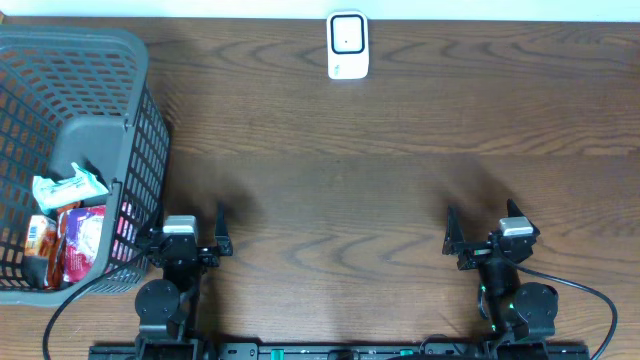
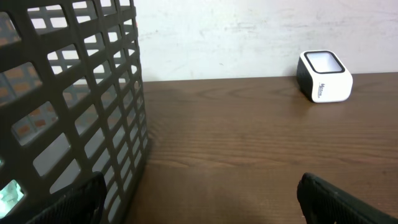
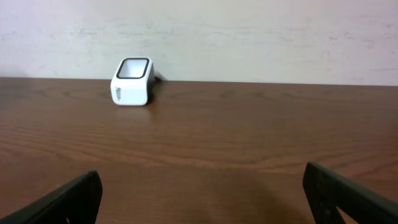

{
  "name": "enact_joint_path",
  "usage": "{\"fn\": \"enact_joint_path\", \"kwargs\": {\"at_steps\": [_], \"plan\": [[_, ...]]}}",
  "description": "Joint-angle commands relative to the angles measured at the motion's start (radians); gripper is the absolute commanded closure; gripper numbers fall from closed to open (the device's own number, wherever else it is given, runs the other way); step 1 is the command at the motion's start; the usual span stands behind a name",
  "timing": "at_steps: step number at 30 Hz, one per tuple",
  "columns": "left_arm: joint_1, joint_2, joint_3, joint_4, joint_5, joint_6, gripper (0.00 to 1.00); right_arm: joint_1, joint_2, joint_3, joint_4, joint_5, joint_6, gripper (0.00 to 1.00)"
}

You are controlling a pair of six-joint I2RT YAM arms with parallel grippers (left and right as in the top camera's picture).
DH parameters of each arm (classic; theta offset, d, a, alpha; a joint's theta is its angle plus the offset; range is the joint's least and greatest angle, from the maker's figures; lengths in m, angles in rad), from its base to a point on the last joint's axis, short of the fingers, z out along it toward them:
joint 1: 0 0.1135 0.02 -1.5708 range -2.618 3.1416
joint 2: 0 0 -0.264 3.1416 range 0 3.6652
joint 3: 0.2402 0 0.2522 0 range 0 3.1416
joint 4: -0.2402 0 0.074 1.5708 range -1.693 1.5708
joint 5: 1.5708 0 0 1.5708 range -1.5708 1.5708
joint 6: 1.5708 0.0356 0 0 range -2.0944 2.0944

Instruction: Scan the item barcode

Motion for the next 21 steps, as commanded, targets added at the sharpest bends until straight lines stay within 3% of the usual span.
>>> {"fn": "enact_joint_path", "kwargs": {"at_steps": [1,19,21], "plan": [[-0.003,-0.008,-0.018,-0.039,-0.027,0.006,0.02,-0.005,-0.005,-0.003,-0.002,0.002,0.01,0.01],[-0.003,-0.008,-0.018,-0.038,-0.027,0.006,0.02,-0.005,-0.005,-0.003,-0.002,0.002,0.01,0.01],[-0.003,-0.008,-0.017,-0.032,0.027,-0.027,0.02,-0.005,-0.005,-0.003,-0.002,0.002,0.01,0.01]]}}
